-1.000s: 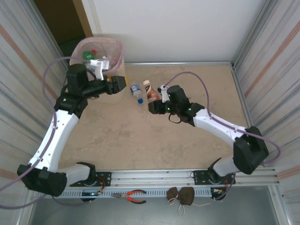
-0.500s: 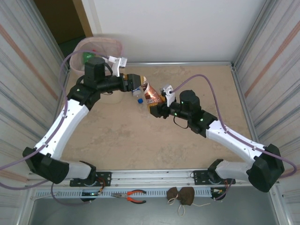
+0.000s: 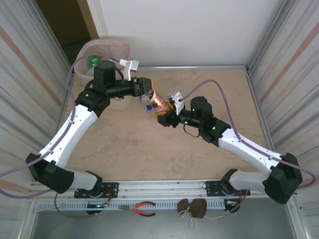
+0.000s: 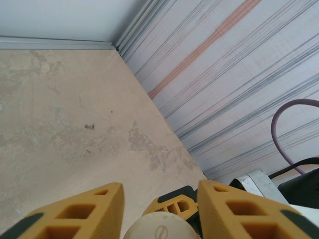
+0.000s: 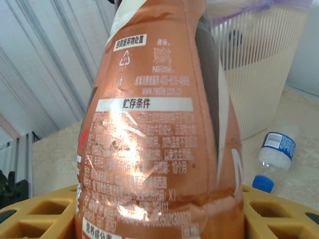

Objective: Put the plastic bottles in the bin

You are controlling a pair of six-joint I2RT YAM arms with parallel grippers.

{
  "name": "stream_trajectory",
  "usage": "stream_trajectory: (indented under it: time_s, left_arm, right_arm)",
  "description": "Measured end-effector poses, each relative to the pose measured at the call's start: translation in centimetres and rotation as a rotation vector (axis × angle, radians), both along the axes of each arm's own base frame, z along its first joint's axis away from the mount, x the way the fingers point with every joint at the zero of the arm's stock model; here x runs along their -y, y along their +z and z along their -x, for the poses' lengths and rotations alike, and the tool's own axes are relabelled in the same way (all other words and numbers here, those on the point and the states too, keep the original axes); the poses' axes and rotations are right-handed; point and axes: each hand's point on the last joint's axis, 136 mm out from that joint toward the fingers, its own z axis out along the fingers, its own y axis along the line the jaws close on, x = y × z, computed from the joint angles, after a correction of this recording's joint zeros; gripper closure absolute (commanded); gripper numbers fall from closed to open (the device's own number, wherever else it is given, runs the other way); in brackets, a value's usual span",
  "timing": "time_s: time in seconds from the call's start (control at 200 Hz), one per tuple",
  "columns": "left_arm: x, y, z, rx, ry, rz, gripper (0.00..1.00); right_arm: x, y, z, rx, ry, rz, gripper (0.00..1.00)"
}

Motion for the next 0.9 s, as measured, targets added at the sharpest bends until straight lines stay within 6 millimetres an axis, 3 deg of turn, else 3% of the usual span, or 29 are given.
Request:
stream_trajectory:
  time_s: [0.17, 0.496, 0.631, 0.902]
  left_arm:
    - [-0.1, 0.4, 0.1, 0.018, 0.011, -0.002, 0.76]
    - [-1.0, 0.8, 0.1, 0.07, 0.046, -0.065, 0.79]
    - [-3.1, 2.7, -0.8, 0.137, 0.106, -0.112, 0.79]
    - [-10.6, 7.2, -5.1, 0.288, 0.312, -0.221, 0.82]
  right_arm:
    - [-0.1, 0.2, 0.0, 0.008, 0.0, -0.006, 0.55]
    - [-0.1, 0.3, 0.0, 0.001, -0.015, 0.002, 0.22]
    - [0.3, 0.7, -0.1, -0.002, -0.037, 0.01, 0.18]
    - [1.8, 2.2, 0.3, 0.017, -0.081, 0.005, 0.16]
